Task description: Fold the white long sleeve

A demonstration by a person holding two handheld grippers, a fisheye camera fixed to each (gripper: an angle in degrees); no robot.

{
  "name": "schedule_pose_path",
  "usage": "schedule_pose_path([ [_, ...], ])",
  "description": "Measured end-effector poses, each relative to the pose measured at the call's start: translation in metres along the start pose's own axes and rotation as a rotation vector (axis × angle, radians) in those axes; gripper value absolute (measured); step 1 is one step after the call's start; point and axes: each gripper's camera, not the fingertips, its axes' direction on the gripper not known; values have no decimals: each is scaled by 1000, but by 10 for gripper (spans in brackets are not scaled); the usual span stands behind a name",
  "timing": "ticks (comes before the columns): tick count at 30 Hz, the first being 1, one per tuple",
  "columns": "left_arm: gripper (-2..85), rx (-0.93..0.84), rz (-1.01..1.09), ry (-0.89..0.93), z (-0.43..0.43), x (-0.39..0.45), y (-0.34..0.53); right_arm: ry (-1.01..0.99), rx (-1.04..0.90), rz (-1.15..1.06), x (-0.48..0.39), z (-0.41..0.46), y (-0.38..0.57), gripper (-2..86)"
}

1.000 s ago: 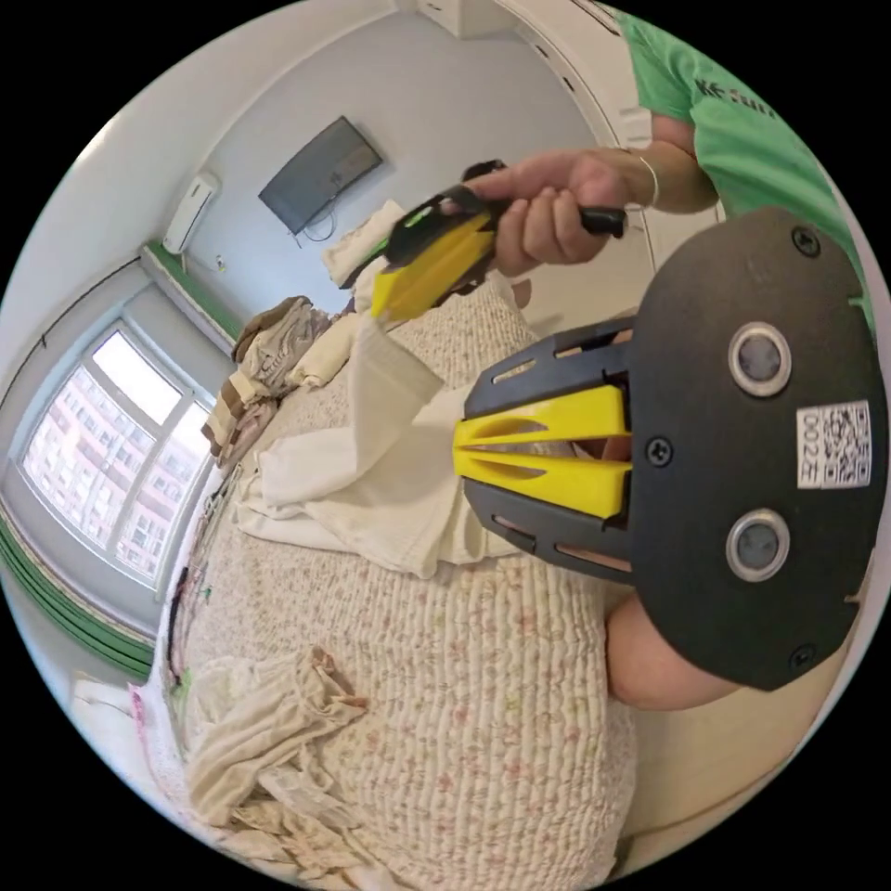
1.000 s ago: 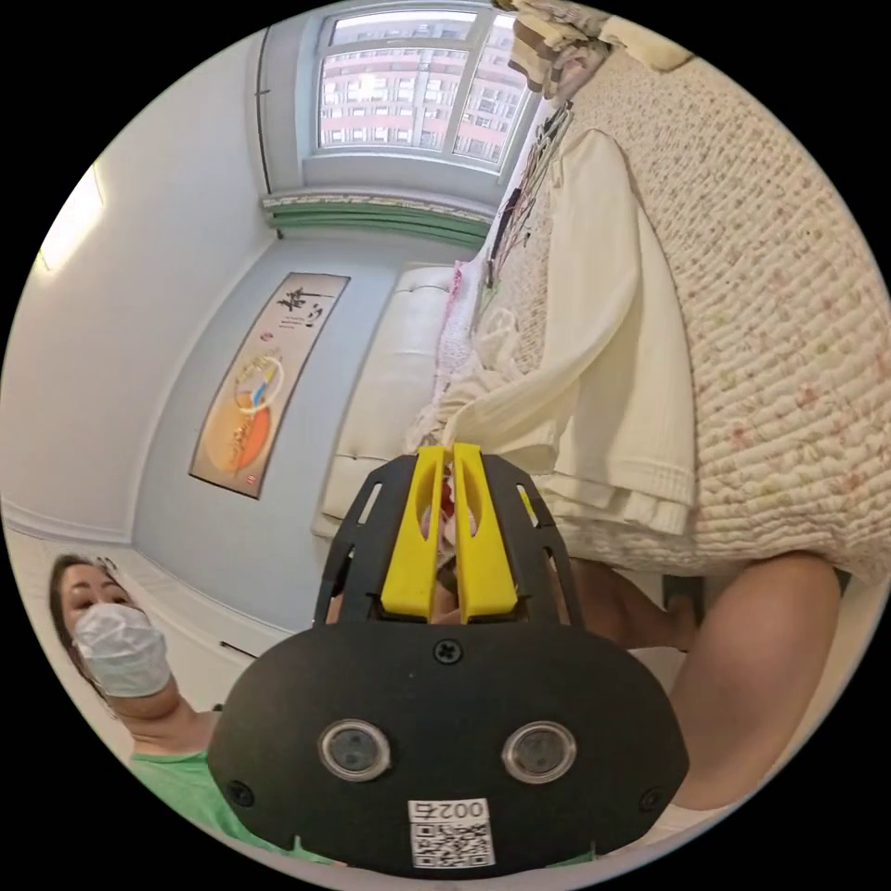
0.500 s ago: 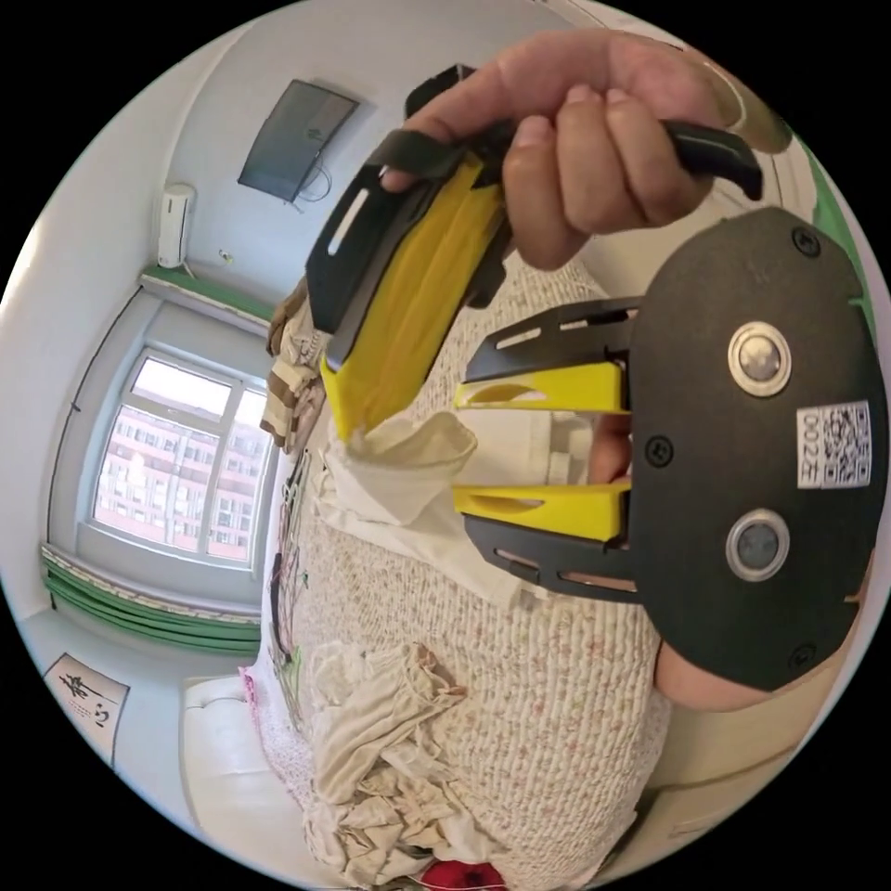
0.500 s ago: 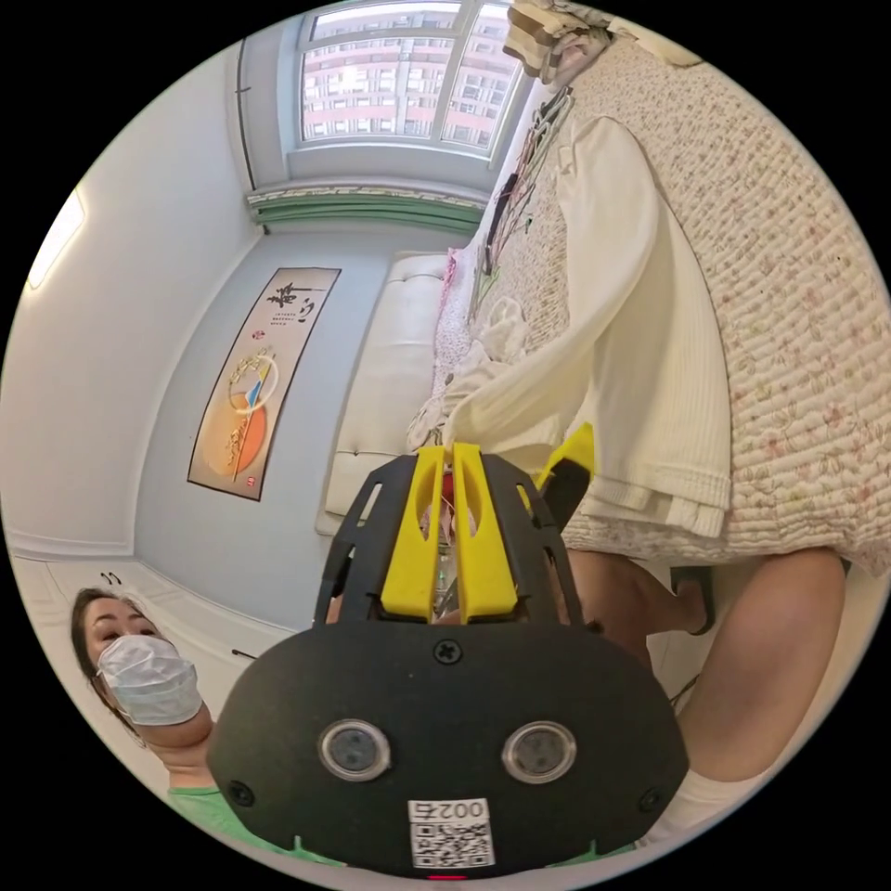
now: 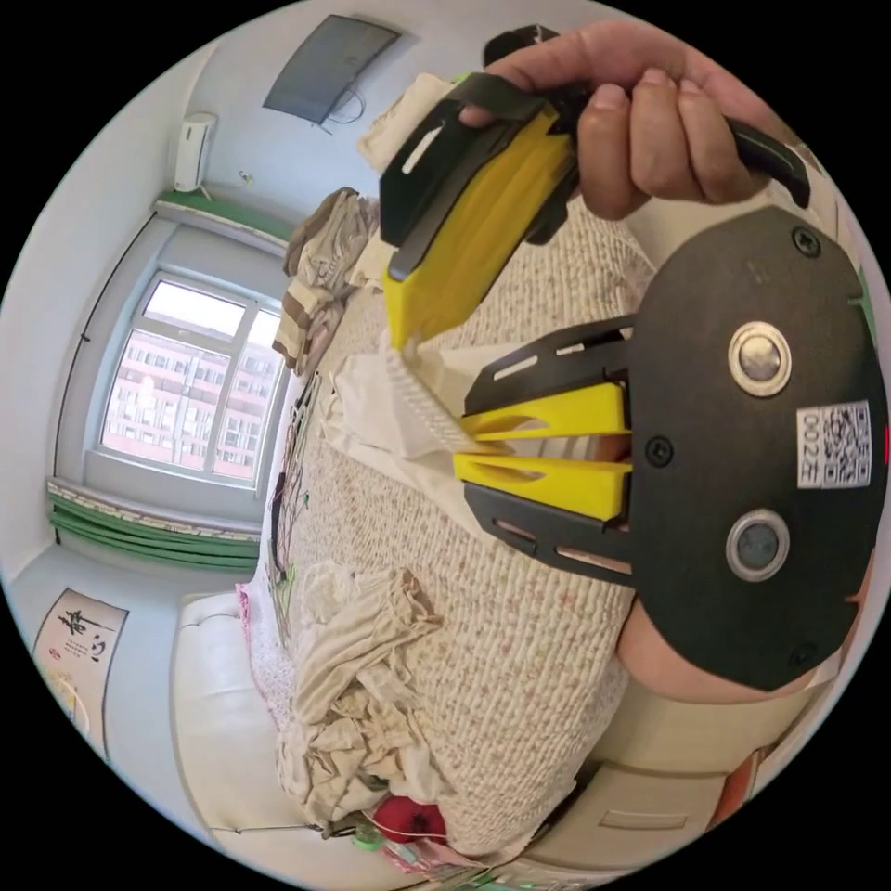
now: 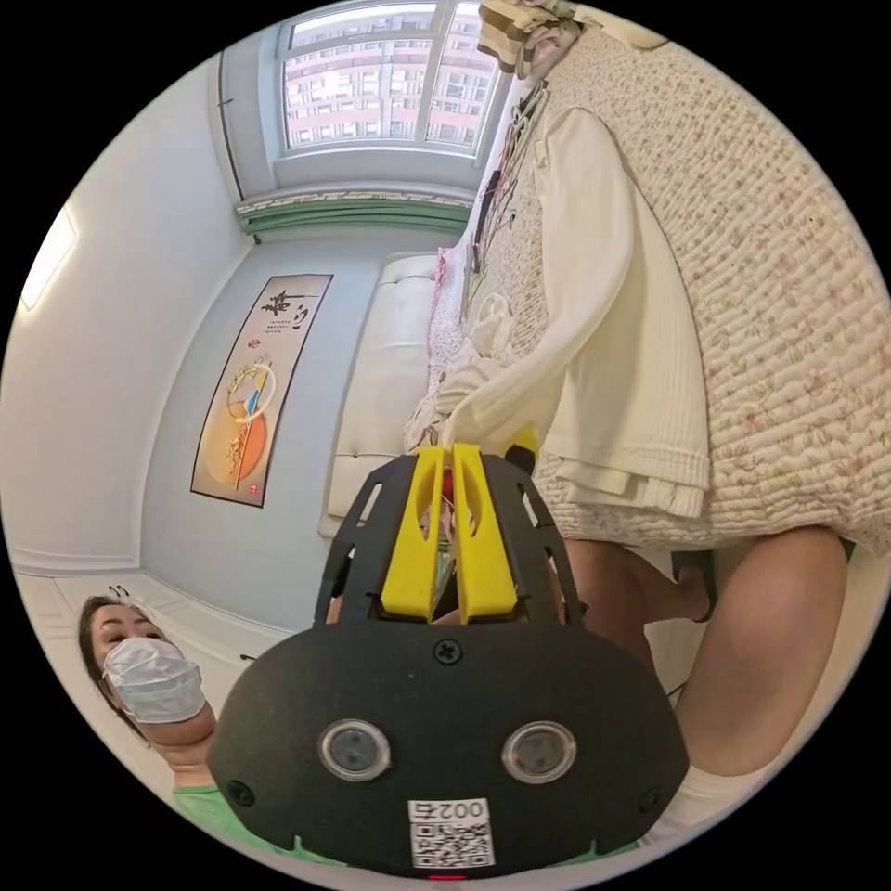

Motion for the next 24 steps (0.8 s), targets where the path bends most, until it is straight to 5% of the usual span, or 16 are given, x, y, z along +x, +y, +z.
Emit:
schedule_pose_path([
  [3, -11, 45, 160, -84, 6, 13, 15, 104, -9, -102, -14, 15, 14, 0],
  [8, -4, 231, 922, -664, 52, 67, 91, 426, -97, -359, -43, 58, 49, 6],
  [11, 7, 266, 1236, -799, 87, 66, 150, 684, -164, -507, -44, 98, 80, 18],
  [19, 87, 85, 923, -490, 66, 14, 131, 1012, -13, -735, -63, 146, 152, 89],
  [24, 80, 185, 715, -457, 34, -13, 95, 1136, 251, -909, -96, 185, 176, 87],
])
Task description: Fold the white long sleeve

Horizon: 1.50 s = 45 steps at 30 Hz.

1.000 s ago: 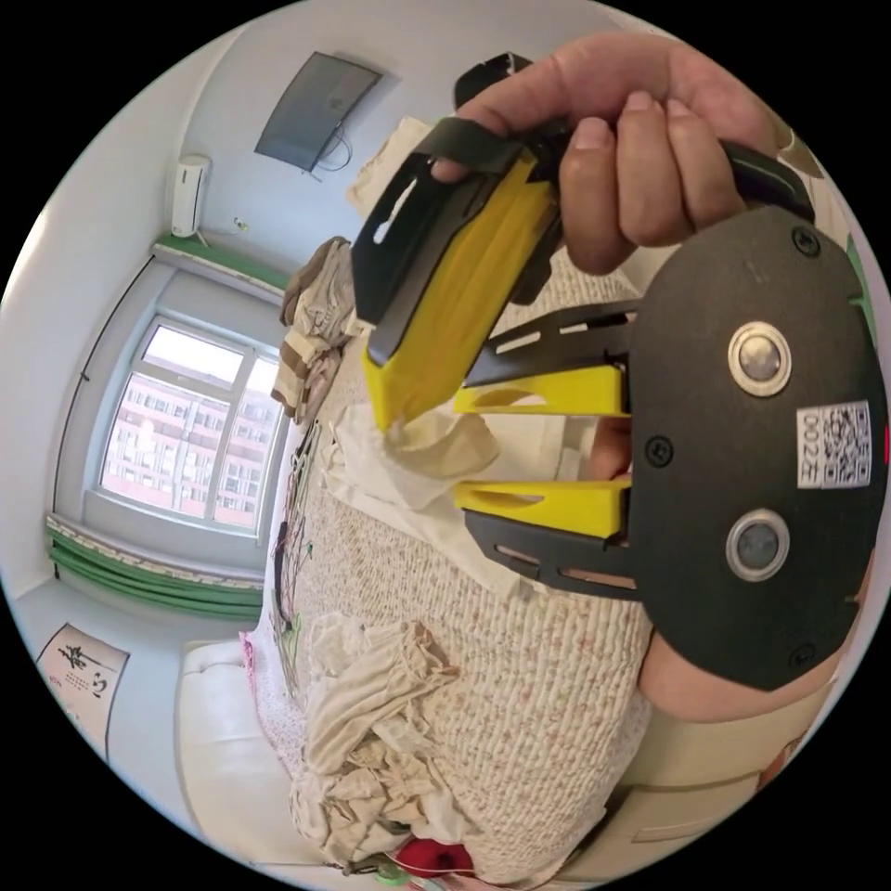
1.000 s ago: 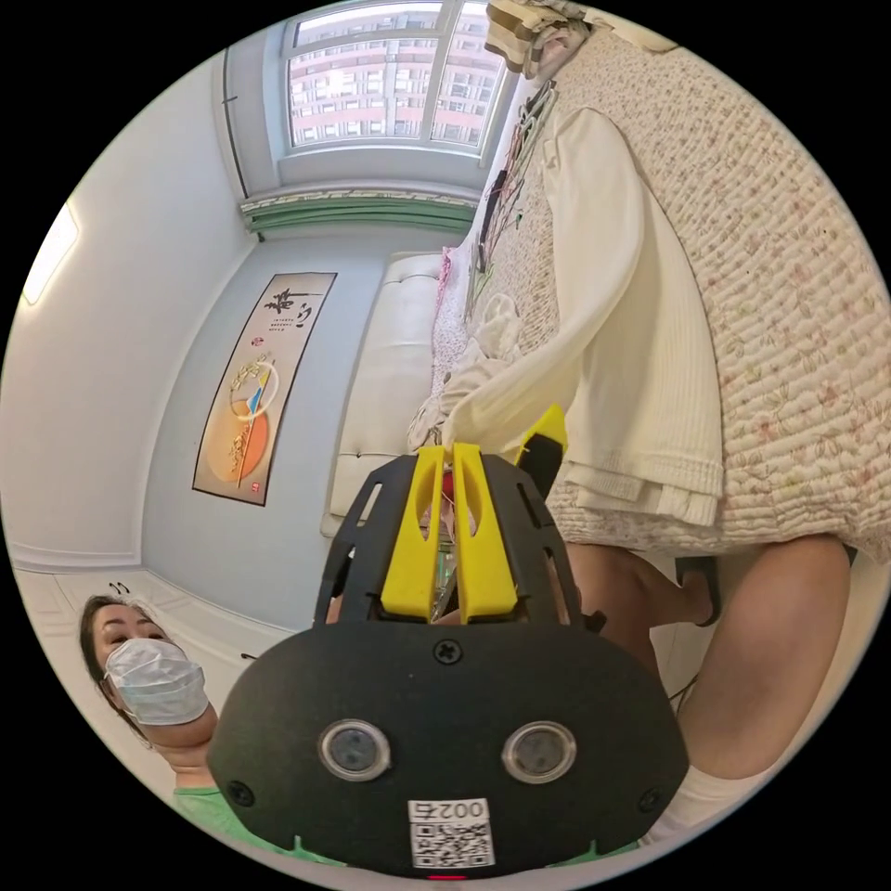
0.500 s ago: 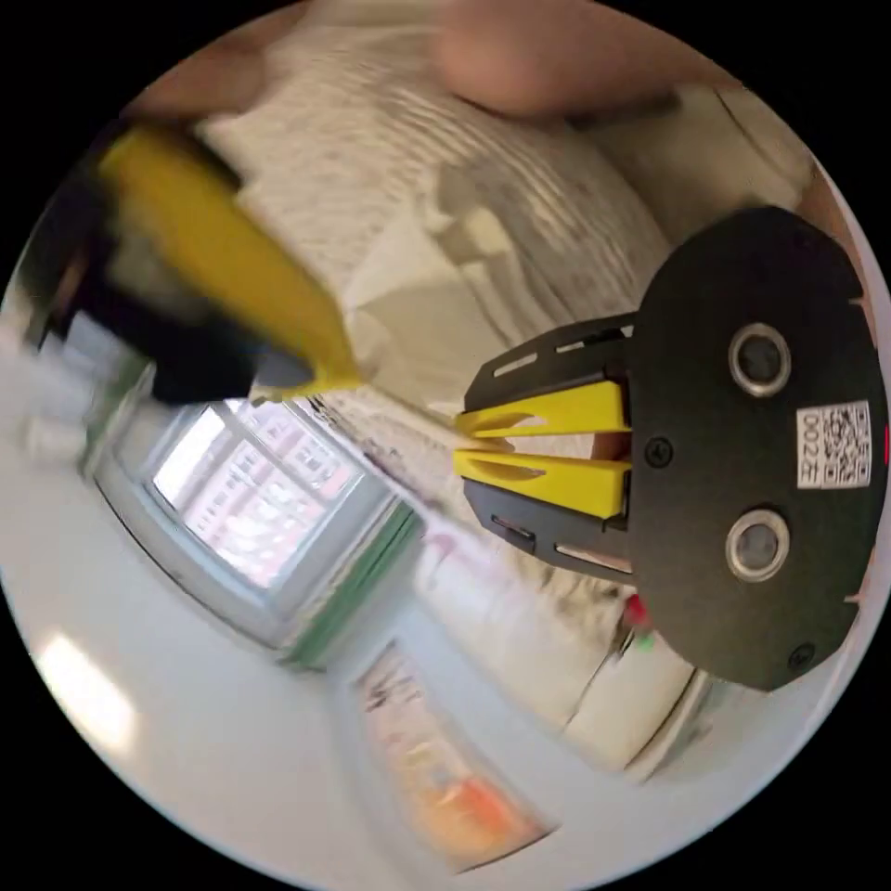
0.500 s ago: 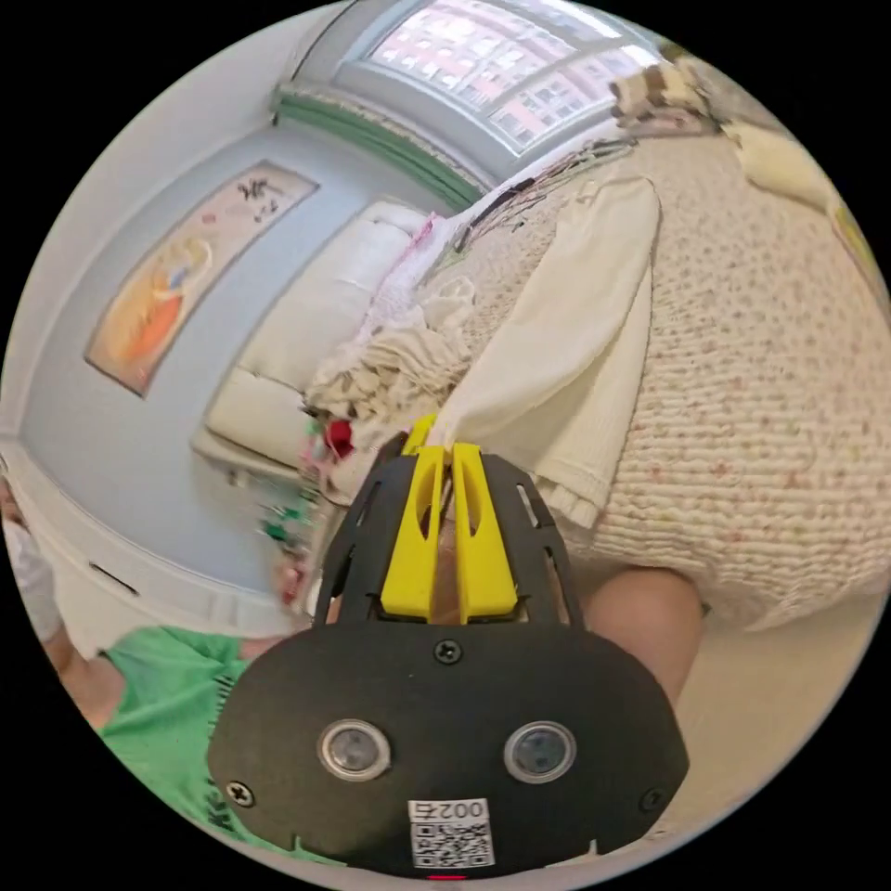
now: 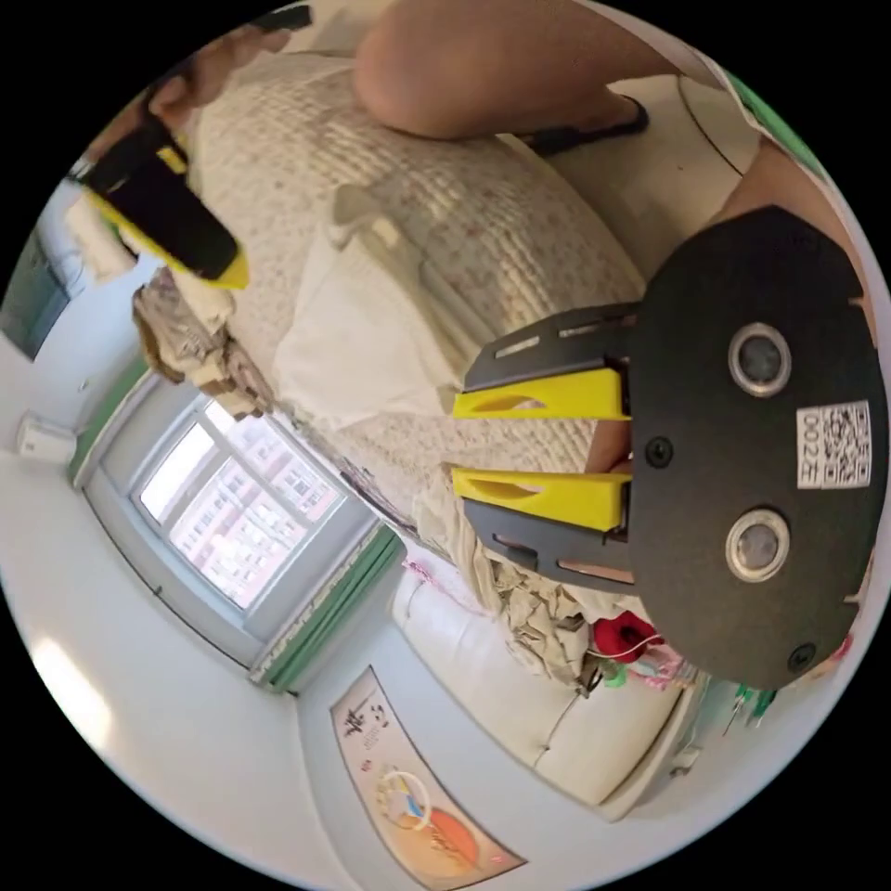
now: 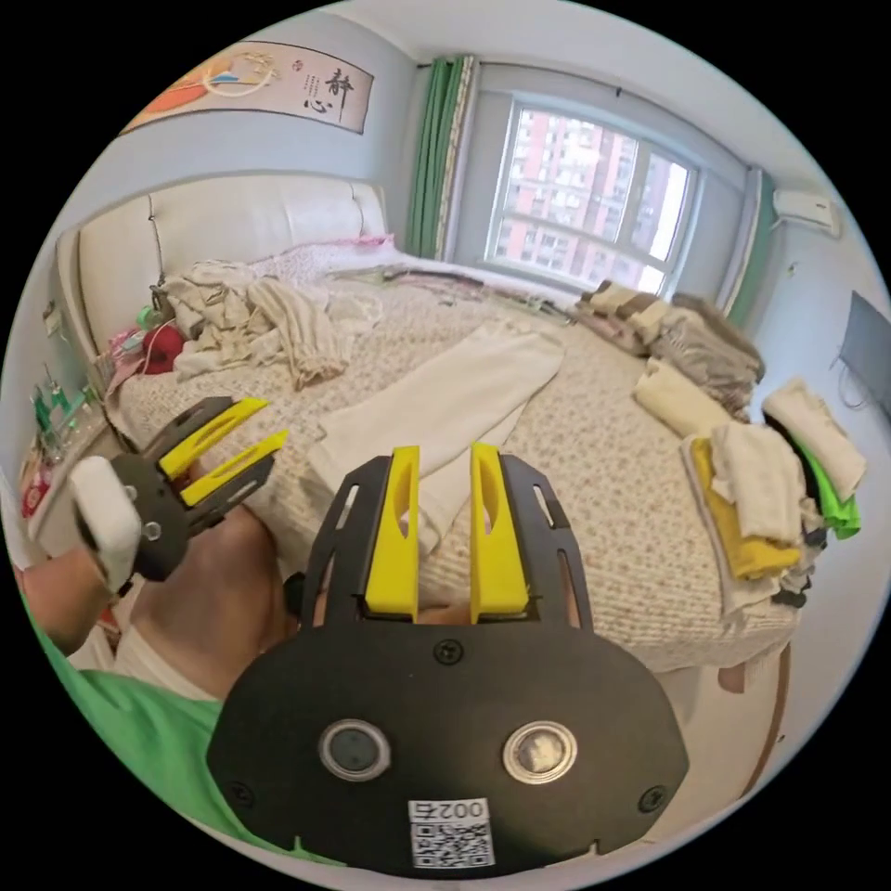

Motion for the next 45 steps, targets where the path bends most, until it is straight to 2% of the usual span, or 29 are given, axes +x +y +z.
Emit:
schedule_pose_path([
  [4, 58, 64, -215, 5, -11, -48, -18, -22, -48, -69, -39, 28, -7, 86],
  [8, 46, 79, -360, 174, -5, -88, -41, -54, -299, -105, -72, 86, 15, 43],
  [9, 45, 77, -374, 202, -3, -92, -44, -52, -235, -115, -76, 83, 22, 37],
  [13, 40, 31, -390, 374, 23, -106, -67, -75, -253, -116, -76, 78, 20, 28],
  [16, 38, -140, -330, 456, 60, -96, -77, -147, -217, -76, -54, 61, 12, 21],
  [17, 39, -229, -299, 491, 78, -89, -77, -158, -152, -49, -40, 49, 9, 18],
  [19, 39, -331, -295, 544, 99, -85, -68, -89, -55, -25, -21, 36, 2, 16],
  [21, 39, -320, -359, 590, 103, -95, -56, 42, -19, -39, 0, 36, -13, 38],
  [23, 36, -256, -453, 578, 90, -121, -44, 65, -61, -47, 17, 49, -24, 55],
  [26, 16, -162, -560, 487, 65, -158, -29, -56, -124, -12, 43, 66, -30, 53],
  [28, 3, -146, -576, 504, 56, -175, -21, -116, -114, -1, 50, 68, -24, 53],
  [32, 9, -127, -491, 665, 35, -197, -1, -171, -61, -71, 54, 54, 17, 64],
  [41, 62, 28, -217, 719, -65, -225, 28, -265, -55, -175, 111, 7, 107, 108],
  [45, 85, -37, -101, 690, -84, -226, 14, -291, -43, -263, 126, 8, 110, 124],
])
